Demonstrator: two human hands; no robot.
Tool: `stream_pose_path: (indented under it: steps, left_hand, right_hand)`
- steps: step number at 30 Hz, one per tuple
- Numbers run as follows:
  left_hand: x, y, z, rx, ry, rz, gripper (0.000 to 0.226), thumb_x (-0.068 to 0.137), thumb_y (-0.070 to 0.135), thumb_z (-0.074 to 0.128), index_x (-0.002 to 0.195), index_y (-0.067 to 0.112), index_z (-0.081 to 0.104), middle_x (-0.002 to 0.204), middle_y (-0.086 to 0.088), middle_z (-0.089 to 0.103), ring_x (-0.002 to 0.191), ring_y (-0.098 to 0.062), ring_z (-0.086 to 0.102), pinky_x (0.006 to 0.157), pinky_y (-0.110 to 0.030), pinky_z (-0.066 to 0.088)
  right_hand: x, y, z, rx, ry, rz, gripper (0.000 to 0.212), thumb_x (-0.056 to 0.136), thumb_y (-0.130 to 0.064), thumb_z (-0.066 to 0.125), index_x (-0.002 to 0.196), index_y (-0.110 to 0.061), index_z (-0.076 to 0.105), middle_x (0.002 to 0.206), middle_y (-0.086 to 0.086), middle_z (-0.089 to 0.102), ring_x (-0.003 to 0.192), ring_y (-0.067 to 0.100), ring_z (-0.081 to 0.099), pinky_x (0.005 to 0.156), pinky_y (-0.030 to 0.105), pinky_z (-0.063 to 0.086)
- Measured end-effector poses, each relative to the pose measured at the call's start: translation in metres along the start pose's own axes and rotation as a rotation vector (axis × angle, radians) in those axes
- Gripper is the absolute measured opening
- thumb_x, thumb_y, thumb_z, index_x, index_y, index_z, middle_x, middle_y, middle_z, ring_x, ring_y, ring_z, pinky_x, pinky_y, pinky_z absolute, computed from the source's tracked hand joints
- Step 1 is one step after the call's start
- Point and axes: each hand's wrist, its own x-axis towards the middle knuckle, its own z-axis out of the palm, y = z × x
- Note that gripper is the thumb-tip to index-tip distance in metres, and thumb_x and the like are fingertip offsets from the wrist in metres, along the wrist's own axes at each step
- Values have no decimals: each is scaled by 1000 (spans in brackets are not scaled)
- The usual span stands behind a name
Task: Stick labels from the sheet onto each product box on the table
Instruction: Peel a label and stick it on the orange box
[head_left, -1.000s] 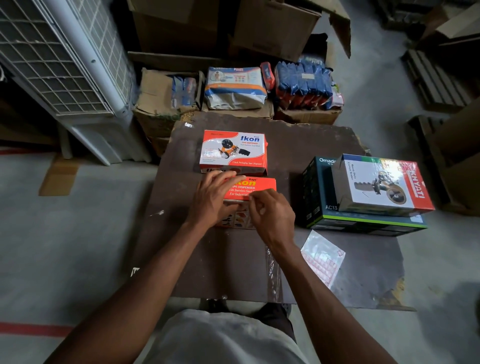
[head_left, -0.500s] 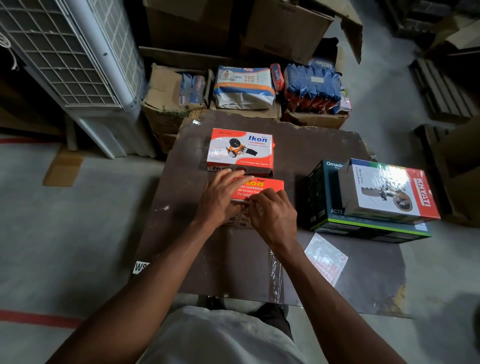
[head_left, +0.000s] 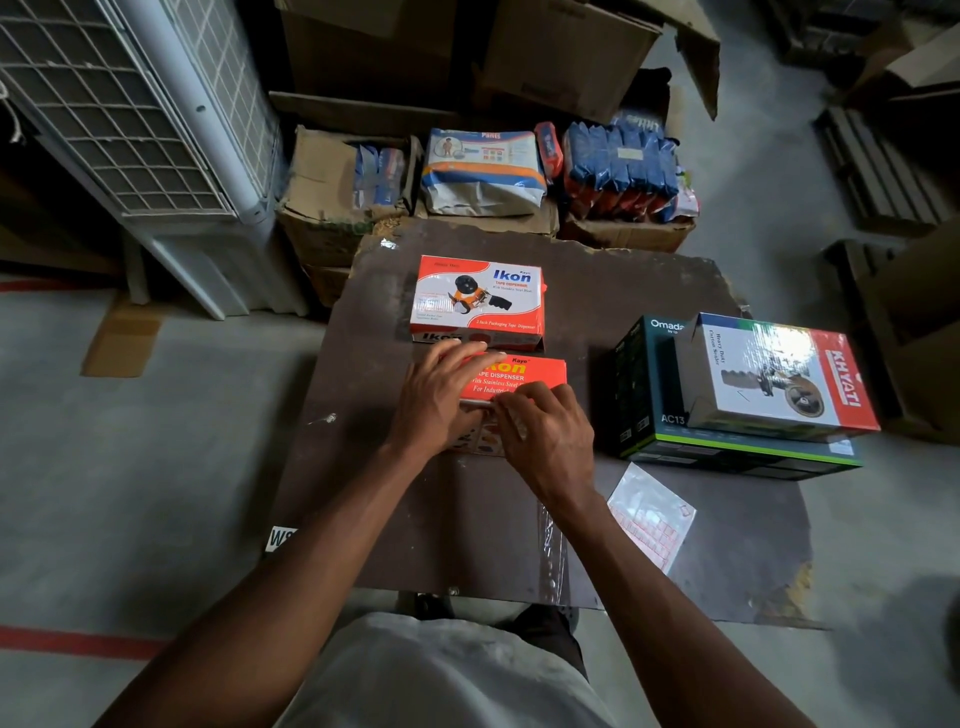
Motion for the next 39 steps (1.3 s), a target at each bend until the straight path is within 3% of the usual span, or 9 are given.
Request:
stream_pose_path:
  steps: [4, 9, 15, 25, 28, 33, 39]
  left_hand:
    - [0, 2, -2, -8, 2, -6, 83, 78, 32, 85, 150, 37, 43, 152, 5, 47, 143, -24, 34, 110, -55, 41]
    - [0, 0, -4, -21, 3, 8, 82, 79, 34, 84, 150, 37, 43, 152, 7, 46, 142, -23, 34, 108, -55, 41]
    - [1, 4, -5, -40, 5, -6, 82, 77, 28, 84, 149, 34, 45, 151, 3, 47, 142, -24, 34, 110, -55, 39]
    - [-3, 4, -3, -30, -5, -8, 79, 81, 30, 82, 150, 33, 44, 153, 3, 45, 144, -24, 31, 108, -57, 40]
    - [-3, 3, -3, -30, -11, -12, 80, 81, 32, 83, 151, 35, 43, 154, 3, 45, 145, -24, 31, 109, -57, 39]
    - [-2, 5, -4, -51, 1, -15, 75, 83, 53, 75, 149, 34, 46, 152, 3, 46, 143, -23, 33, 108, -57, 41]
    - [-2, 3, -5, 39, -35, 2, 79, 83, 45, 79, 152, 40, 39, 154, 6, 42, 144, -23, 31, 107, -54, 40]
  right_hand:
    - [1, 0, -5, 65, -50, 52, 32, 85, -29, 77, 117, -22, 72, 109, -3, 69, 93, 25, 56, 74, 36, 50]
    - [13, 5, -13, 200, -30, 169, 14, 95, -34, 70, 105, -25, 75, 104, -6, 71, 86, 20, 58, 70, 35, 50]
    - [14, 8, 2, 82, -7, 52, 13, 96, -38, 70, 96, -28, 78, 94, -6, 69, 80, 25, 56, 65, 41, 49]
    - [11, 14, 4, -19, -4, -166, 13, 98, -35, 67, 107, -29, 75, 98, -2, 66, 83, 26, 55, 63, 40, 45]
    - [11, 23, 4, -18, -38, -144, 18, 96, -38, 70, 112, -35, 76, 102, -5, 66, 88, 25, 55, 66, 40, 42]
    - [7, 30, 0, 104, -15, 64, 21, 88, -40, 79, 108, -35, 78, 100, -11, 69, 85, 20, 52, 68, 42, 44]
    - [10, 20, -1, 119, -37, -8, 31, 89, -44, 77, 118, -35, 74, 110, -9, 67, 98, 22, 55, 75, 39, 40]
